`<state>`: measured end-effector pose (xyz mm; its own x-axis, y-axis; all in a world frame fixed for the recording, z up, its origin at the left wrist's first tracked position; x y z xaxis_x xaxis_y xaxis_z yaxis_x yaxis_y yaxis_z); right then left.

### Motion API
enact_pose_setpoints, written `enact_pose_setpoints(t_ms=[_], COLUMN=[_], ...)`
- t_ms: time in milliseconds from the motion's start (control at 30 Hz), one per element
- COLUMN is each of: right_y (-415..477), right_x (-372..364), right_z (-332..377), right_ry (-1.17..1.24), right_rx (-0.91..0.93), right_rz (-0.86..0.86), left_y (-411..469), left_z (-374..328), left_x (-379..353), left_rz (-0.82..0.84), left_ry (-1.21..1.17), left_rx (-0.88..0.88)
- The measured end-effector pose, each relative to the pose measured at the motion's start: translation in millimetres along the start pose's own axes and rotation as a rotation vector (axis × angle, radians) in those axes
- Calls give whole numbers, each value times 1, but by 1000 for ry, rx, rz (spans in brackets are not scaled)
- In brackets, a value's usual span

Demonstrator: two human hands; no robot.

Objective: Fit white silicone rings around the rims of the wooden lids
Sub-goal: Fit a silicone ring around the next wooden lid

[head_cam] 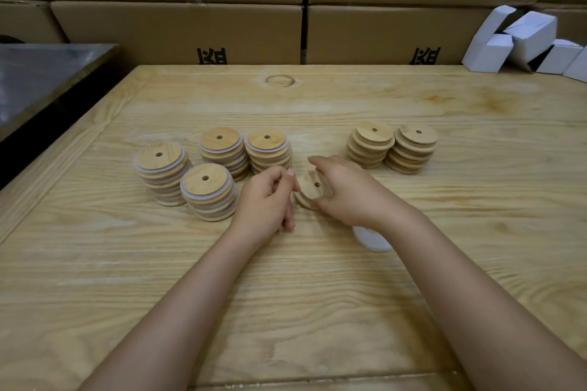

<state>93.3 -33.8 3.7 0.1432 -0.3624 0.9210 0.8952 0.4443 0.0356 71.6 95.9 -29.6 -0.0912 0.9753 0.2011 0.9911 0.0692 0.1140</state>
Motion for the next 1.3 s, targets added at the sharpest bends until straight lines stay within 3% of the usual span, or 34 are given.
enact_pose_setpoints(t_ms=[300,533,667,733,800,900,1300], right_y=[-27,-37,-42,-44,-46,-51,-55], right_x=[16,-6,11,17,16,16,31], right_z=[11,27,13,-4,-22,-36,-43], right_ry=[240,208,117,-66,-184,-176,-240], right_rx=[77,183,112,22,-77,-157,-180], right_rz=[-372,-328,-465,-388,-200,-15,-122], left_y=[-1,2,2,2,2,1,0], left_z=[-6,-4,-3,-2,-3,-4,-5], left_x=[-2,1,3,4,4,0,-1], left_rz=[58,60,20,-3,-8,25,27], left_ry=[-214,-125,-230,-322,-334,-315,-255], left_rx=[19,-74,-2,51,51,30,50])
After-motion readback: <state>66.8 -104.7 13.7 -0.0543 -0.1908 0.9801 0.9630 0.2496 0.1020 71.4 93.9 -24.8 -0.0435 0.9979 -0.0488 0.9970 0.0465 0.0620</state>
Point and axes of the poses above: each hand's wrist, its own y-axis towards the middle knuckle, its own x-axis out of the back of the hand, z = x × y, the point moved 5 cm from there along y, towards the middle knuckle, and after that the axes turned 1 degree about x, right-handed, at the moved point
